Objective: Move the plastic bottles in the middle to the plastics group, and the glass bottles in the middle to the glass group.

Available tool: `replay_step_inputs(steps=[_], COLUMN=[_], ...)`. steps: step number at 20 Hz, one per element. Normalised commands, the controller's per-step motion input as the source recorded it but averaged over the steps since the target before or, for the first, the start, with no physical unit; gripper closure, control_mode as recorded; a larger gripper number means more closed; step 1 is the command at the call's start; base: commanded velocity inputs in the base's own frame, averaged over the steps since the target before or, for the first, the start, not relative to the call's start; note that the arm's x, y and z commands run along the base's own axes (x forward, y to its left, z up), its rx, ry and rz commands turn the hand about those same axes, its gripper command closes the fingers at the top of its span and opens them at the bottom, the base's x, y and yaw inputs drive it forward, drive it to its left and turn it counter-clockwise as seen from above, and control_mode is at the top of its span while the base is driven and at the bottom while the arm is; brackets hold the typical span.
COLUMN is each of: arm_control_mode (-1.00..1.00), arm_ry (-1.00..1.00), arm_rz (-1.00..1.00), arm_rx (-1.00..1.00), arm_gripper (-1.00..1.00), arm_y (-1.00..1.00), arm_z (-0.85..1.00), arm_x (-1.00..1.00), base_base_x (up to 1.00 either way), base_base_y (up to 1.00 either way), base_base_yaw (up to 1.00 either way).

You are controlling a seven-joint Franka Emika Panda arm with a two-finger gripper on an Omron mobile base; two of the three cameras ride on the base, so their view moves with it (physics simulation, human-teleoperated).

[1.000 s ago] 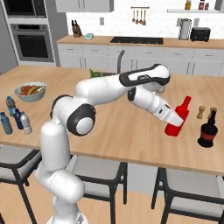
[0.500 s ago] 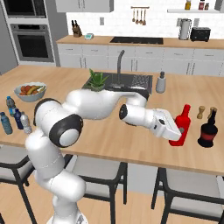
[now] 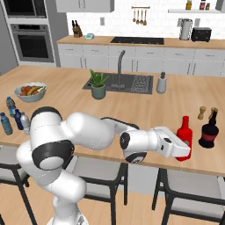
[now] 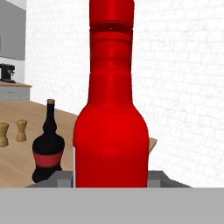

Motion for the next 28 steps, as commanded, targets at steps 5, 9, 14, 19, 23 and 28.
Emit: replay_step_inputs(steps=[5,9,14,19,23,28], arm_control_mode=[-1.00,-1.00,-1.00,-1.00,-1.00,-1.00], arm_ry=[0.17,0.04,0.00,0.00,-0.01,-0.02], arm_rz=[0.00,0.00,0.00,0.00,0.00,0.00], arm_rx=[-0.04,0.08,0.23,0.23,0.04,0.00], arm_gripper=[1.00,1.00,1.00,1.00,1.00,1.00], arm_y=[0.04,0.14,0.00,-0.16,-0.31,-0.28], arm_z=[-0.11,-0.12,-0.02,-0.05,-0.21,-0.30], arm_x=[0.22,0.41,0.54,0.29,0.29,0.30], base_base_x=[0.00,0.00,0.00,0.00,0.00,0.00], base_base_y=[0.00,0.00,0.00,0.00,0.00,0.00], base_base_yaw=[0.00,0.00,0.00,0.00,0.00,0.00])
